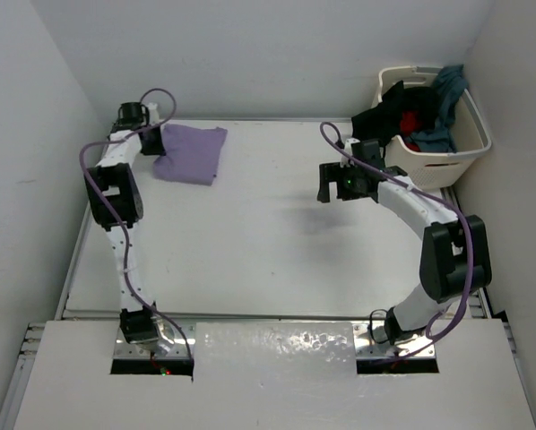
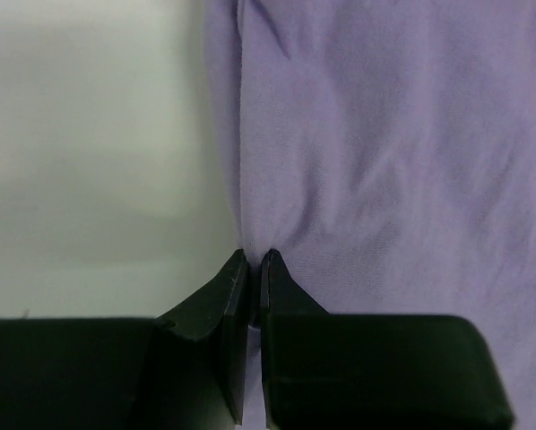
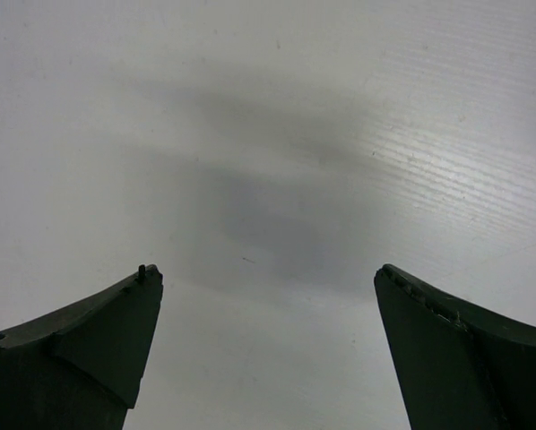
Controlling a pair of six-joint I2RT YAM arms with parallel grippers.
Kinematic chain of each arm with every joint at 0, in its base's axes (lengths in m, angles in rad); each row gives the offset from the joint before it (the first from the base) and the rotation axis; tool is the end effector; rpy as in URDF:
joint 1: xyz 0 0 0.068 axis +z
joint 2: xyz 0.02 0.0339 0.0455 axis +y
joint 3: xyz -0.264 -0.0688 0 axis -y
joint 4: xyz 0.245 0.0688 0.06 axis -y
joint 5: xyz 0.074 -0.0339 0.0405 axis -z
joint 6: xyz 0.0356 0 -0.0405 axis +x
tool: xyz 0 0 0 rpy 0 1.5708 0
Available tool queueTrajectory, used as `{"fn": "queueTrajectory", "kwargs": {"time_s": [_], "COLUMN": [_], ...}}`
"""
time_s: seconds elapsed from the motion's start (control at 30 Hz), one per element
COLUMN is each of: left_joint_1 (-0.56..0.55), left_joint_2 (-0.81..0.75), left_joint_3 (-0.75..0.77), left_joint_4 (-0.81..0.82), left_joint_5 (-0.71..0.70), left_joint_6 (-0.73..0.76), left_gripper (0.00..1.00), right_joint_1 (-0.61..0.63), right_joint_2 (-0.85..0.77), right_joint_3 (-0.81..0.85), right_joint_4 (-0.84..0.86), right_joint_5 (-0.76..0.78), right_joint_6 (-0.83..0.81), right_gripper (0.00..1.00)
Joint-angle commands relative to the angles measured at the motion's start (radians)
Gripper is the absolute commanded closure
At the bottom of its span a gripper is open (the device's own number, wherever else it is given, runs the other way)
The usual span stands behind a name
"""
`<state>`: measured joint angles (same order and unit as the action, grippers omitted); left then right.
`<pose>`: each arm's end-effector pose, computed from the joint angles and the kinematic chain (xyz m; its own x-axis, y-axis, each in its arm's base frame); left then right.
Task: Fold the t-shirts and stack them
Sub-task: Put the neatly folded tshirt into the corner of the board with the left arm
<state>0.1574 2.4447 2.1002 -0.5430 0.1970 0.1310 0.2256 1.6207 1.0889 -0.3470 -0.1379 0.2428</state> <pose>0.5365 0.0781 0.1722 -0.7635 0.0085 -0.6458 0.0686 0.9953 -0.0680 0.3347 0.0818 0.2205 -0.8023 0.0602 -0.5939 -0.1176 0.9595 0.2561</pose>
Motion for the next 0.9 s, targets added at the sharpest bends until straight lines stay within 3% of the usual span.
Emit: {"fn": "queueTrajectory", "kwargs": {"time_s": [0.0, 0.4, 0.87], "left_joint_1": [0.077, 0.179, 0.248], "left_joint_2": [0.008, 0.1, 0.123], "left_joint_3": [0.081, 0.169, 0.198], "left_joint_4": [0.038, 0.07, 0.124], "left_joint_5": [0.01, -0.091, -0.036], "left_joint_6": [0.021, 0.015, 0.002], "left_gripper": [1.0, 1.0, 1.0], "right_joint_1": [-0.003, -0.003, -0.002], "right_joint_2": [0.005, 0.036, 0.041], "right_joint_3": [0.062, 0.089, 0.085], "right_joint_4": [0.011, 0.011, 0.011], "right_joint_5": [0.012, 0.017, 0.02], "right_joint_6": [-0.013, 0.021, 0.052], "right_gripper": [0.01, 0.01, 0.01]}}
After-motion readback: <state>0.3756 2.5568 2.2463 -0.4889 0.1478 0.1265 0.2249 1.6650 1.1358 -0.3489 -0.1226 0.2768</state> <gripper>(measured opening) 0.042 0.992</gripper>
